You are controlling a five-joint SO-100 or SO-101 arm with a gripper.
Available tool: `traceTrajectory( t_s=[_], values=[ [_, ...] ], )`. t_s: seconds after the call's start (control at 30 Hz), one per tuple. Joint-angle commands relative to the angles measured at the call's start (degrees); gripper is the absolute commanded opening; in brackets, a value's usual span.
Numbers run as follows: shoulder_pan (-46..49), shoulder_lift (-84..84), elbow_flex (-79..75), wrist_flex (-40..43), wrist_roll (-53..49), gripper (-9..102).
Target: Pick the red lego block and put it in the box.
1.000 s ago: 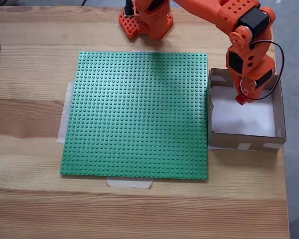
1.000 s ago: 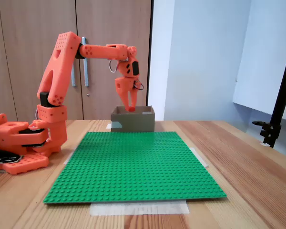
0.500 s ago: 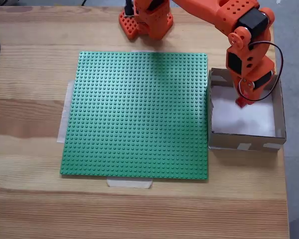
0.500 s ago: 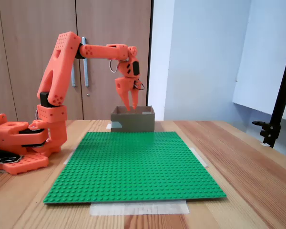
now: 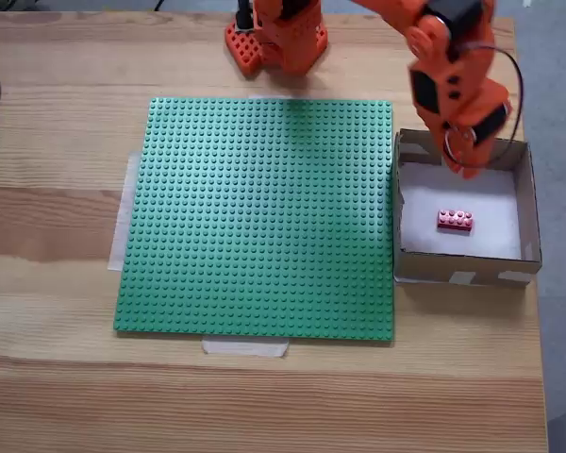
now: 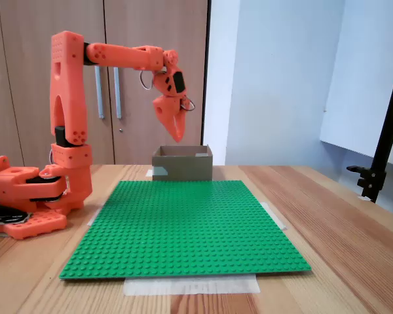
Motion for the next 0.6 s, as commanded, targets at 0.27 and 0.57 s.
traceTrajectory(
  t_s=[0.27,0.57],
  values=[
    [11.34,29.36,18.11,-5.54,-1.32,-1],
    [26.02,47.55,33.93,-9.84,-0.18,-1]
  ],
)
